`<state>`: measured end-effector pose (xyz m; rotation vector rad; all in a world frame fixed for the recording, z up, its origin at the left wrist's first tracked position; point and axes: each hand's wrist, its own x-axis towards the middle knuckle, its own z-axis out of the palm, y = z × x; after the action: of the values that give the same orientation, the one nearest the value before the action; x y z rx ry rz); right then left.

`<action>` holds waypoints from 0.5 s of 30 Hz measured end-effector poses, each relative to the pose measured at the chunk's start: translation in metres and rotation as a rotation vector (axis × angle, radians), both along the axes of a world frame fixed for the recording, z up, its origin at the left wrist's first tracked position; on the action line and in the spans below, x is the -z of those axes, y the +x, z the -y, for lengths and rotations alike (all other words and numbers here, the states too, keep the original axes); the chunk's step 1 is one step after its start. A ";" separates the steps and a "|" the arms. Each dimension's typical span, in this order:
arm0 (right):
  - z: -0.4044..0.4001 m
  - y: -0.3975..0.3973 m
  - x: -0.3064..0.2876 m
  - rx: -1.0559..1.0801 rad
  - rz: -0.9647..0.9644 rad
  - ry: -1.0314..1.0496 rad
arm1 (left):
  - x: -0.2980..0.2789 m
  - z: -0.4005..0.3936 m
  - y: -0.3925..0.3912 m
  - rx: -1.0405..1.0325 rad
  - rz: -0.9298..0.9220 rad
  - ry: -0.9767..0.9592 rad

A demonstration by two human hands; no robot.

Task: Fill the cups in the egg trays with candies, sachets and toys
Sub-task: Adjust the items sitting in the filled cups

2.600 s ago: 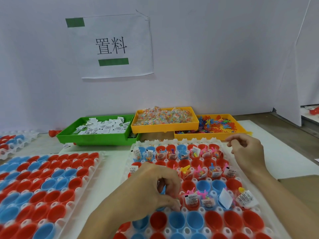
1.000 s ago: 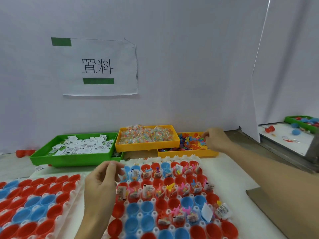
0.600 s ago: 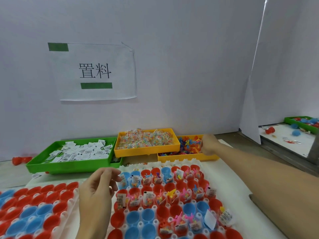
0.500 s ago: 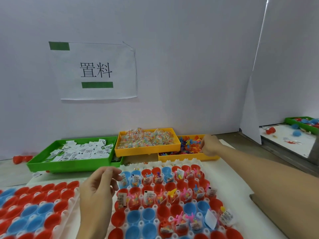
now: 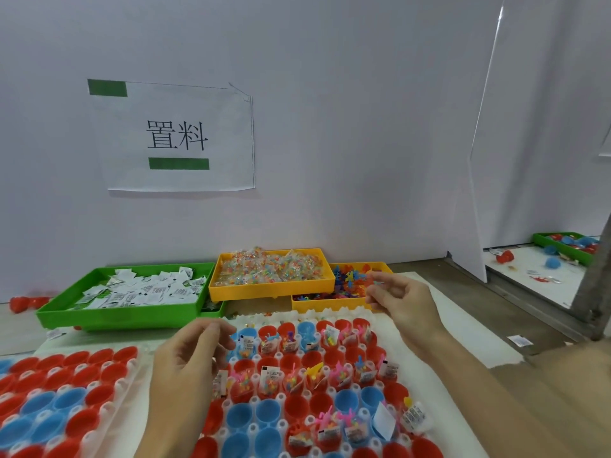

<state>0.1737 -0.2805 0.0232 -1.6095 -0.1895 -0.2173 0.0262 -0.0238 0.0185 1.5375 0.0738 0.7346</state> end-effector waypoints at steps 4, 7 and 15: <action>-0.013 -0.044 -0.008 -0.162 0.024 -0.013 | -0.004 0.014 -0.004 0.090 -0.010 0.125; -0.020 -0.066 -0.018 -0.329 0.066 -0.041 | -0.006 0.026 -0.007 0.172 -0.016 0.226; -0.034 -0.093 -0.020 -0.482 0.028 -0.052 | -0.005 0.055 -0.012 0.226 -0.003 0.504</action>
<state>0.0806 -0.2467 0.0435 -1.5638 -0.5982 0.1383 0.0140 -0.0785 0.0235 1.9858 -0.3000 0.5945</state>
